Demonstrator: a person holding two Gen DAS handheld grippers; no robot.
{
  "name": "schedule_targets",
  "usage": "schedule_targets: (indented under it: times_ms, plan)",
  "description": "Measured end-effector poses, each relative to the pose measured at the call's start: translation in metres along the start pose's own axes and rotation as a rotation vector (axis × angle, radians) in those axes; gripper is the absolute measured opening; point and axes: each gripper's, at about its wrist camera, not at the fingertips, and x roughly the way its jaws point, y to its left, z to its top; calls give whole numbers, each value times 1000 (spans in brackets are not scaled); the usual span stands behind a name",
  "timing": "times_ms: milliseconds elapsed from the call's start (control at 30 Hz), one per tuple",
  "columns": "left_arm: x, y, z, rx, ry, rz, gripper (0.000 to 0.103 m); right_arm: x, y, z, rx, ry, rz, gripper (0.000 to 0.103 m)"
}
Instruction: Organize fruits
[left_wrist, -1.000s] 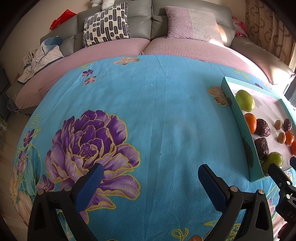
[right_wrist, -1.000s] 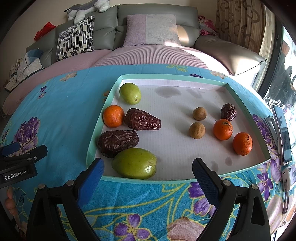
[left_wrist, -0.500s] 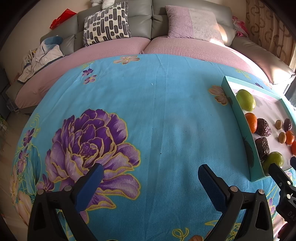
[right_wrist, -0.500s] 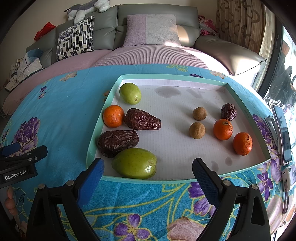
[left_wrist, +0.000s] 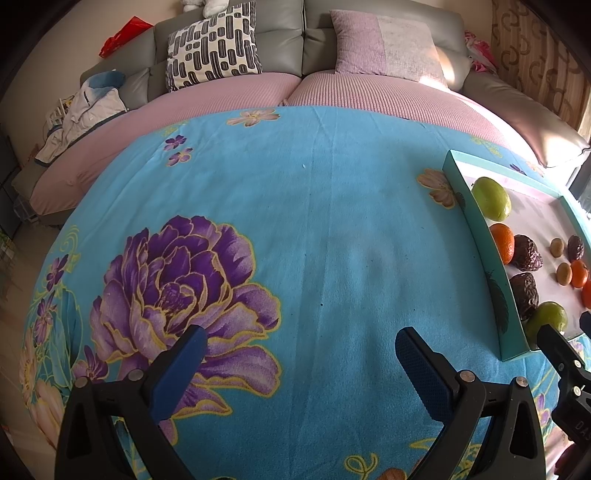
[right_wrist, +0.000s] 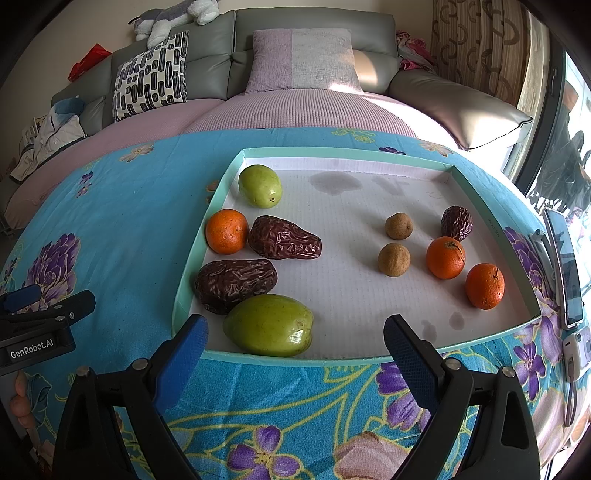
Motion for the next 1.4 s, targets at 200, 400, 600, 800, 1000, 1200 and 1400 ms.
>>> schedule_targets:
  times_ms: [200, 400, 600, 800, 1000, 1200, 1400]
  plan:
    - [0, 0, -1, -1, 3, -1, 103, 0, 0, 0, 0, 0, 0, 96]
    - [2, 0, 0, 0, 5, -1, 103, 0, 0, 0, 0, 0, 0, 96]
    - [3, 1, 0, 1, 9, -1, 103, 0, 0, 0, 0, 0, 1, 96]
    - [3, 1, 0, 1, 10, -1, 103, 0, 0, 0, 0, 0, 1, 96]
    - [4, 0, -1, 0, 12, 1, 103, 0, 0, 0, 1, 1, 1, 96]
    - [3, 0, -1, 0, 14, 1, 103, 0, 0, 0, 1, 1, 1, 96]
    - [4, 0, -1, 0, 13, 1, 103, 0, 0, 0, 1, 1, 1, 96]
